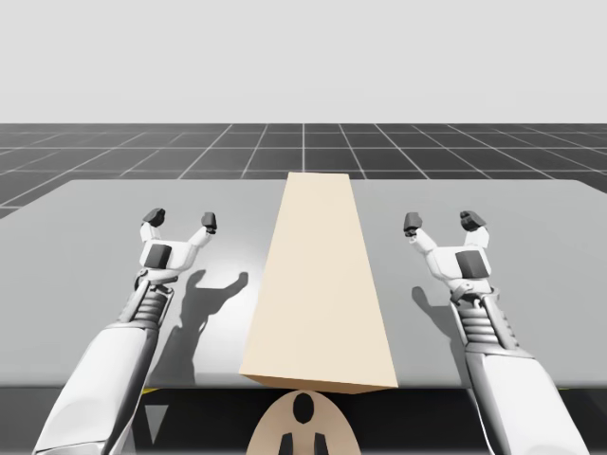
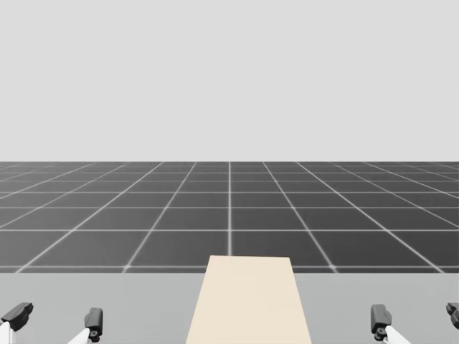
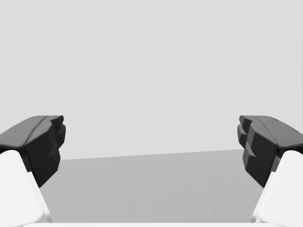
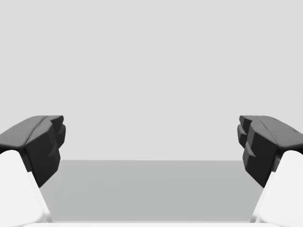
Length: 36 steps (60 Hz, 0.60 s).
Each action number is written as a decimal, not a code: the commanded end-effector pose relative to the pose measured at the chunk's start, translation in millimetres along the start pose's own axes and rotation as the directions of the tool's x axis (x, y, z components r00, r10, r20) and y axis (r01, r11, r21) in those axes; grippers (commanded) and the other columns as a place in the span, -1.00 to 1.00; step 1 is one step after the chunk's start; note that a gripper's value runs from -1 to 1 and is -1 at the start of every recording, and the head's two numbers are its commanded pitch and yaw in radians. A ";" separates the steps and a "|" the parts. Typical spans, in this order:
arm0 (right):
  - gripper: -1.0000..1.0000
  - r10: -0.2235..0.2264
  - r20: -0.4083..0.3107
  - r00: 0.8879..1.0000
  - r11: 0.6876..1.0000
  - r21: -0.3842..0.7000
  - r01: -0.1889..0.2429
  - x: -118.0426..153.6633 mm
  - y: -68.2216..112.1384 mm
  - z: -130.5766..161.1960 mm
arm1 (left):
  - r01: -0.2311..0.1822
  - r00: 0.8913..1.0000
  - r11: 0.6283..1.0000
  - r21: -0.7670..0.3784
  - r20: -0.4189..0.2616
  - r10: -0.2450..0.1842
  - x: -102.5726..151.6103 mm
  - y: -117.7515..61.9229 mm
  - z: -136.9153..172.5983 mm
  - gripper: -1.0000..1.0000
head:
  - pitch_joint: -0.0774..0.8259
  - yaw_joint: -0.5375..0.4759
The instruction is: Retrieve the object from inside the box.
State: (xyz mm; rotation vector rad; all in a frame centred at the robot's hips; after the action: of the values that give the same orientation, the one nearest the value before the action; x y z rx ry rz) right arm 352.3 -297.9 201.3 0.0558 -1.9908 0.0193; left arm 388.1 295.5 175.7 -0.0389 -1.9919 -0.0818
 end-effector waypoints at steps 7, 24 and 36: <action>-1.00 -0.009 -0.036 0.999 1.000 0.026 0.009 -2.5 2.3 0.8 | 0.000 1.000 1.000 -0.004 -0.011 0.000 -1.0 0.6 -0.4 -1.00 | -0.82 0.06; -1.00 -0.027 -0.155 0.988 0.981 0.188 0.056 -16.1 7.8 3.4 | -0.047 0.968 0.980 -0.194 -0.252 -0.004 -16.5 -3.5 1.8 -1.00 | -0.81 0.07; -1.00 -0.019 -0.264 0.964 0.924 0.363 0.118 -24.8 17.4 12.3 | -0.045 0.960 0.917 -0.395 -0.270 -0.070 -18.7 -15.8 13.7 -1.00 | -0.81 0.06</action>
State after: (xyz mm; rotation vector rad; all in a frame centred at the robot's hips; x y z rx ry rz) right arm 353.6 -286.8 181.5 0.2472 -1.7840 0.2484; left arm 388.4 288.1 158.7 -0.1907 -1.7288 -0.3425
